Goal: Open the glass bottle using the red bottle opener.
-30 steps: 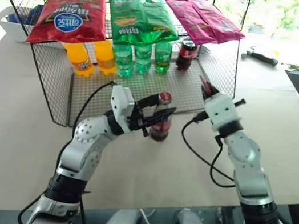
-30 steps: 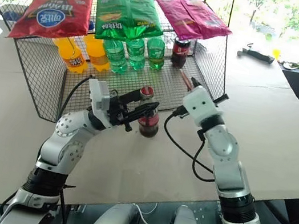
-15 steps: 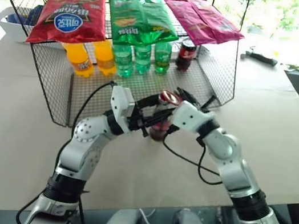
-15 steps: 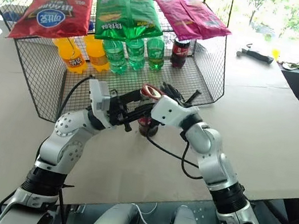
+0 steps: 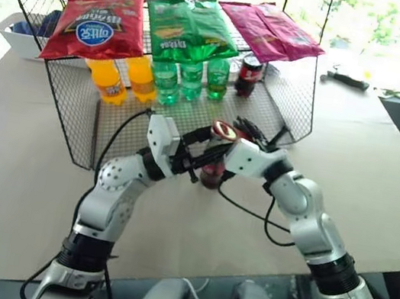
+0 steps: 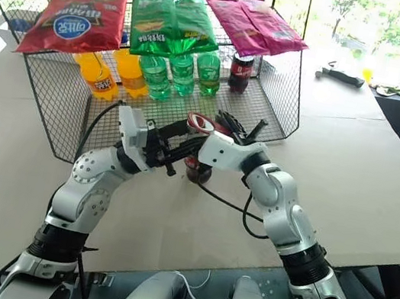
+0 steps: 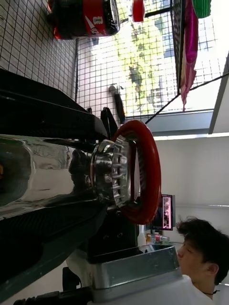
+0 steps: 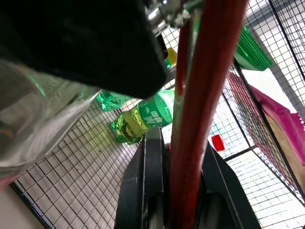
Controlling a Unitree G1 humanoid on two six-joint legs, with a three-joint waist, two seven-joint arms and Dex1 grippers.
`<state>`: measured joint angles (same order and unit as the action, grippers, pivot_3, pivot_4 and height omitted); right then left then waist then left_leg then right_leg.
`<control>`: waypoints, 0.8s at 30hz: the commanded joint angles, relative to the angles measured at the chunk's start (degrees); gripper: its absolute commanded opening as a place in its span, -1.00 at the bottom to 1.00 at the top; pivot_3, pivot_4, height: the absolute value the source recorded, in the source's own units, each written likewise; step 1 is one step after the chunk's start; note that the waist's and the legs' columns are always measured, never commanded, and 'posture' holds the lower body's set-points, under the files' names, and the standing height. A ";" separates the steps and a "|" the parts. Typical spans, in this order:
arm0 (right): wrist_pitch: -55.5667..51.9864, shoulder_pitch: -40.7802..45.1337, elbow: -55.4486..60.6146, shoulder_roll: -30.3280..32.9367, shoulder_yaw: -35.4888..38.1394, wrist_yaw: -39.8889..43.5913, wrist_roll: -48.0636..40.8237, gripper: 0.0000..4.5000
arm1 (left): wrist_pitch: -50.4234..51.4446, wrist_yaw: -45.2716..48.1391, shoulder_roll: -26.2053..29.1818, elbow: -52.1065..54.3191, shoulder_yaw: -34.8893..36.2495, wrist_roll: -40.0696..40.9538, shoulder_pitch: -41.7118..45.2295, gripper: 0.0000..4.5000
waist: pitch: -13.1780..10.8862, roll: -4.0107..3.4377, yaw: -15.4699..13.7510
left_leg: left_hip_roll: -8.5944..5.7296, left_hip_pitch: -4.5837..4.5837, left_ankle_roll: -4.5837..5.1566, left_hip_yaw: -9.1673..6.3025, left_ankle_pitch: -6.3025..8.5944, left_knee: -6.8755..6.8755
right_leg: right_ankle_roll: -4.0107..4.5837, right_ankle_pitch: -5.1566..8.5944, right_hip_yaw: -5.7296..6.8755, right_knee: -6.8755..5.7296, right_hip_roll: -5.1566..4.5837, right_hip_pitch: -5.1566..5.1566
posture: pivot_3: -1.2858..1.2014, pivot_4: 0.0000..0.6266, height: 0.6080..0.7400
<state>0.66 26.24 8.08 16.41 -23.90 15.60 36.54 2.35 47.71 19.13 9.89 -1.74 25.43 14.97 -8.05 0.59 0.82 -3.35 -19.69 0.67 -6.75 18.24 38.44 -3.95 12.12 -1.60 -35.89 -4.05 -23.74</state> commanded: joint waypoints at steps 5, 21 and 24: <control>5.36 1.66 -0.86 3.95 -2.39 -3.22 9.05 -1.00 | 1.50 -1.34 0.80 -0.85 -0.27 -1.55 -0.11 -0.31 | 0.14 -0.08 -0.01 | 0.00 0.00 0.00 0.01 0.00 0.00 | 0.00 0.00 0.00 0.00 0.00 0.00 | 0.03 -0.52 1.00; 17.27 13.57 -7.36 13.55 1.12 -6.26 11.05 -1.00 | 0.31 -1.49 -0.53 -3.15 -1.54 -2.28 0.73 -0.31 | 0.15 -0.02 -0.21 | -0.05 -0.05 0.00 -0.02 -0.01 0.00 | 0.00 0.00 0.00 0.03 -0.03 0.00 | 0.03 -0.52 1.00; 18.58 14.23 -8.18 14.72 1.41 -6.91 11.49 -1.00 | 0.32 -1.48 -0.53 -3.26 -1.62 -2.18 0.76 -0.31 | 0.16 -0.01 -0.07 | -0.02 -0.05 0.00 -0.05 -0.01 -0.03 | 0.01 0.01 0.04 0.04 -0.01 -0.01 | 0.03 -0.52 1.00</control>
<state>17.96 39.53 -0.20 30.19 -23.61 9.22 47.24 1.82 46.46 18.24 8.31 -2.63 24.82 16.63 -7.89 0.58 0.75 -3.37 -19.74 0.67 -6.77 18.23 38.40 -3.94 12.13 -1.57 -35.84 -4.05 -23.75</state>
